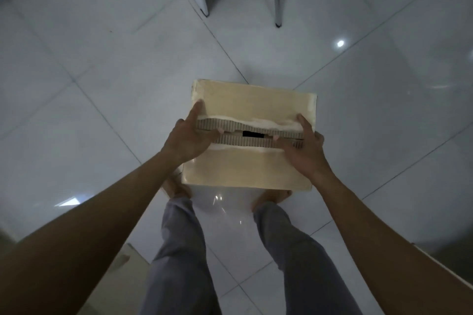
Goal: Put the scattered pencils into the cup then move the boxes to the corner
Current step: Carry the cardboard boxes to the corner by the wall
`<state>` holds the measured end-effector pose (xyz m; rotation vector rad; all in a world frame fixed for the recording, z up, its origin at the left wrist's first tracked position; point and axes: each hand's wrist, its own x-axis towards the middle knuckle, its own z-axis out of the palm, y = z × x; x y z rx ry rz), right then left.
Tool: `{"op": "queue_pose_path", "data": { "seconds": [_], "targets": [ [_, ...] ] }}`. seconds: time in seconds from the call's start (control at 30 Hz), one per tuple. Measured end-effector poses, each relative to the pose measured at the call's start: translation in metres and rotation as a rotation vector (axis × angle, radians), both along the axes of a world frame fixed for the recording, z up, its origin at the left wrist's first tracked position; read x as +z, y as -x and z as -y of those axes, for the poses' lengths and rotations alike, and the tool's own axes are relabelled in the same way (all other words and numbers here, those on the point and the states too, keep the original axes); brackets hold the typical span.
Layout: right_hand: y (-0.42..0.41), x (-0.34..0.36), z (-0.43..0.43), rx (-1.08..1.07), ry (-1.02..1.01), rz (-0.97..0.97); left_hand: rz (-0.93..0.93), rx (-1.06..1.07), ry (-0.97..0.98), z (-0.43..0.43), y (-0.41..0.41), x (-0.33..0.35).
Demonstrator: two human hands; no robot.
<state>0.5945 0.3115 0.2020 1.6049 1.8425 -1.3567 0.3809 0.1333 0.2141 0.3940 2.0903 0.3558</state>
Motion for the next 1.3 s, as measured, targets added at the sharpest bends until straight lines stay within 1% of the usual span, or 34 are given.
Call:
{"op": "queue_pose_path", "data": {
  "seconds": [0.1,0.23,0.37,0.5,0.63,0.73,0.93,1.07,1.2,1.3],
  "targets": [
    [0.031,0.043,0.025,0.042,-0.017,0.008,-0.041,0.062,0.011,0.015,0.013,0.043],
    [0.08,0.101,0.062,0.138,-0.102,0.047,-0.199,0.222,0.035,0.035,0.029,0.097],
    [0.135,0.166,0.098,0.225,-0.27,0.021,-0.286,0.318,-0.054,0.068,0.072,0.154],
    [0.186,0.221,0.12,0.186,-0.365,0.019,-0.298,0.347,-0.166,0.09,0.122,0.206],
    [0.246,0.268,0.148,0.215,-0.463,-0.023,-0.361,0.406,-0.264,0.116,0.187,0.257],
    [0.287,0.291,0.172,0.29,-0.473,-0.088,-0.427,0.446,-0.294,0.142,0.229,0.289],
    [0.366,0.331,0.214,0.406,-0.569,-0.175,-0.502,0.534,-0.328,0.201,0.294,0.335],
    [0.4,0.35,0.23,0.495,-0.601,-0.246,-0.506,0.62,-0.343,0.232,0.313,0.354],
    [0.429,0.361,0.236,0.596,-0.654,-0.321,-0.492,0.705,-0.385,0.26,0.322,0.362],
    [0.463,0.367,0.244,0.676,-0.678,-0.367,-0.503,0.775,-0.381,0.281,0.335,0.368]
  ]
}}
